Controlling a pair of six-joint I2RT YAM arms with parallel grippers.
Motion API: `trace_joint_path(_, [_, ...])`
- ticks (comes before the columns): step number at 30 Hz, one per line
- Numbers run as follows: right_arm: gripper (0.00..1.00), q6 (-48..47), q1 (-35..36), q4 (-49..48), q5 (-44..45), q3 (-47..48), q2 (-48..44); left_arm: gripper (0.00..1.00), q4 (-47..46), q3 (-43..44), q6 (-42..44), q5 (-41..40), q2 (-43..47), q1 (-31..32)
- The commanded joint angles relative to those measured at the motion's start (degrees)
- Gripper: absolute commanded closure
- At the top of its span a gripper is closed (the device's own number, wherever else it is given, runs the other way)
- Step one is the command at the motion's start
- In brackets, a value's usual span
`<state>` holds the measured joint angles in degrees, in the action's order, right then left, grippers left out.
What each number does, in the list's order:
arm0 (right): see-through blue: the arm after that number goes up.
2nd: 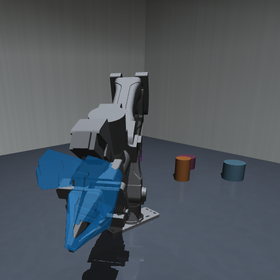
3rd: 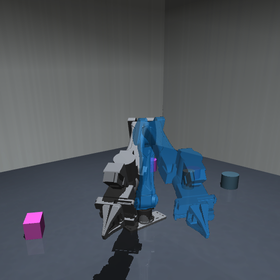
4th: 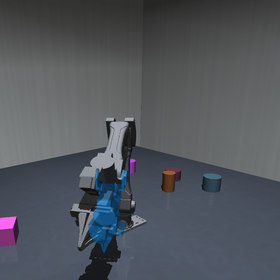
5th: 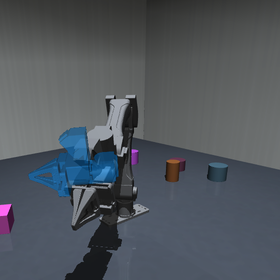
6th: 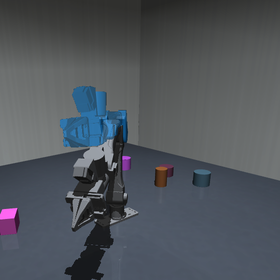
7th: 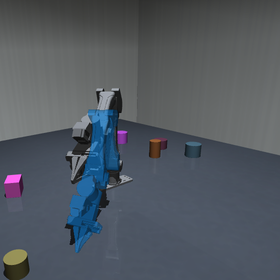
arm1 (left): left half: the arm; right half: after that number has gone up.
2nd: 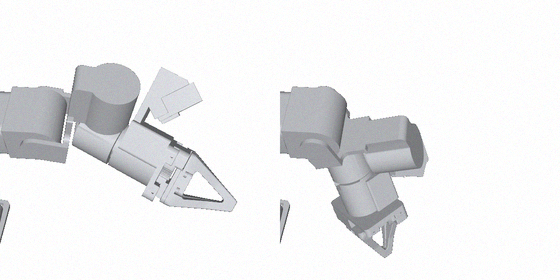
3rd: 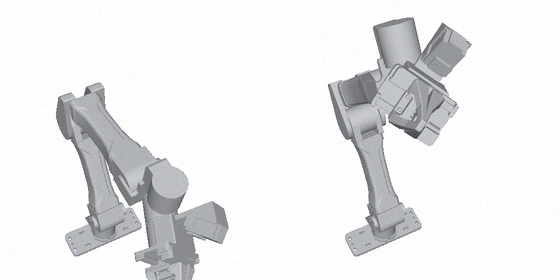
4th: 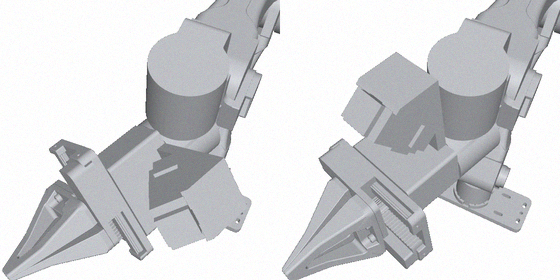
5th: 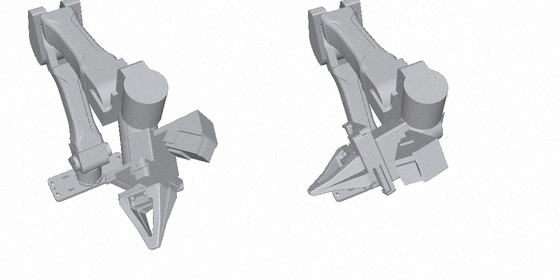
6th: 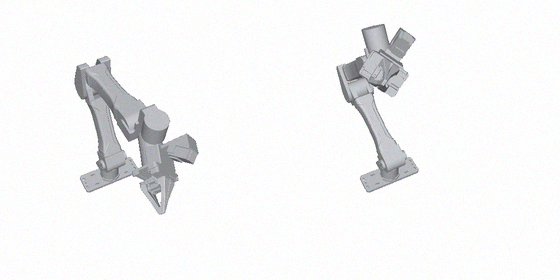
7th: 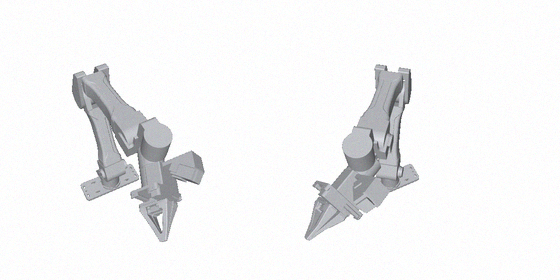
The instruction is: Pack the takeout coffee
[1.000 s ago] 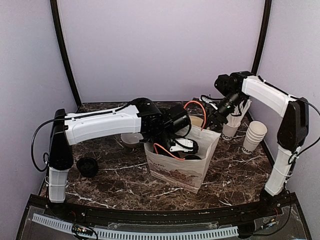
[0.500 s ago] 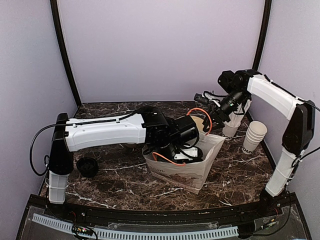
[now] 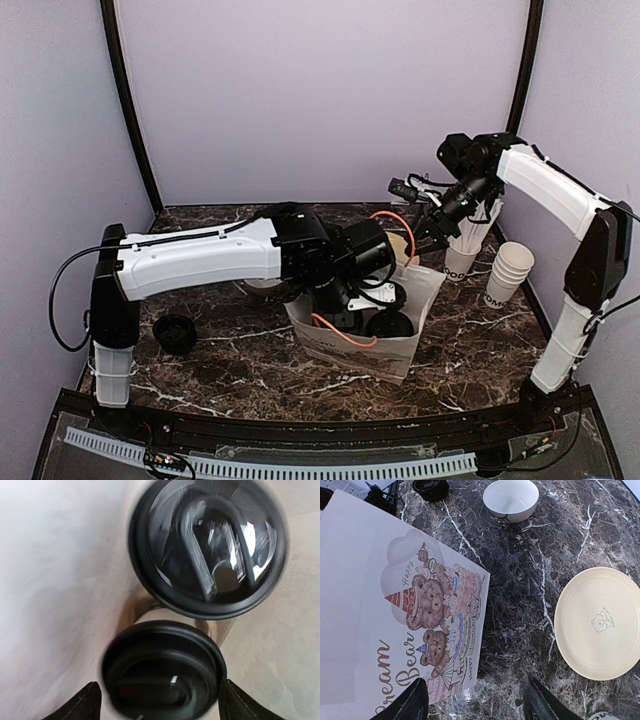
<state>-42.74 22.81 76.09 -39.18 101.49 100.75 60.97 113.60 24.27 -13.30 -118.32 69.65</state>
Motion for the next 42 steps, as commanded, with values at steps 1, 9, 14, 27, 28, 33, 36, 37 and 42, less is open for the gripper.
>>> trace_joint_path(1, [0.35, 0.4, -0.3, 0.1, -0.8, 2.1, -0.6, 0.16, 1.7, 2.4, -1.9, 1.2, 5.9, 0.1])
trace_joint_path(9, [0.35, 0.7, -0.3, 0.9, -1.1, 3.4, 0.1, 0.16, 2.9, 4.2, -2.7, 3.2, 8.6, 0.1])
trace_joint_path(14, [0.35, 0.9, -0.3, 2.7, -1.8, 6.7, 0.6, 0.16, 2.6, 6.1, -2.5, 3.5, 10.4, 0.6])
trace_joint_path(27, [0.25, 0.5, -0.2, 5.2, -9.2, 4.7, -12.3, 0.21, -14.2, -1.3, 0.9, 2.2, 23.7, 1.5])
trace_joint_path(28, [0.19, -1.0, -0.1, 5.1, -11.4, 3.3, -14.2, 0.21, -16.9, -3.0, 1.7, 1.4, 24.9, 1.3])
trace_joint_path(33, [0.09, 1.1, 3.3, 0.9, -14.0, -2.0, -19.3, 0.23, -25.0, -5.7, 1.5, -0.8, 28.3, 1.0])
trace_joint_path(36, [0.13, 3.3, 4.5, -0.5, -13.0, -1.3, -18.0, 0.23, -27.8, -6.6, 0.2, -2.5, 30.7, 1.0])
trace_joint_path(37, [0.17, 7.3, 5.3, -3.9, -11.2, -1.8, -17.9, 0.23, -29.9, -7.8, 0.0, -4.0, 31.3, 1.0])
trace_joint_path(42, [0.52, 17.6, 8.8, -13.5, -4.0, -1.5, -15.2, 0.22, -43.3, -16.9, -1.5, -10.8, 39.6, 1.0])
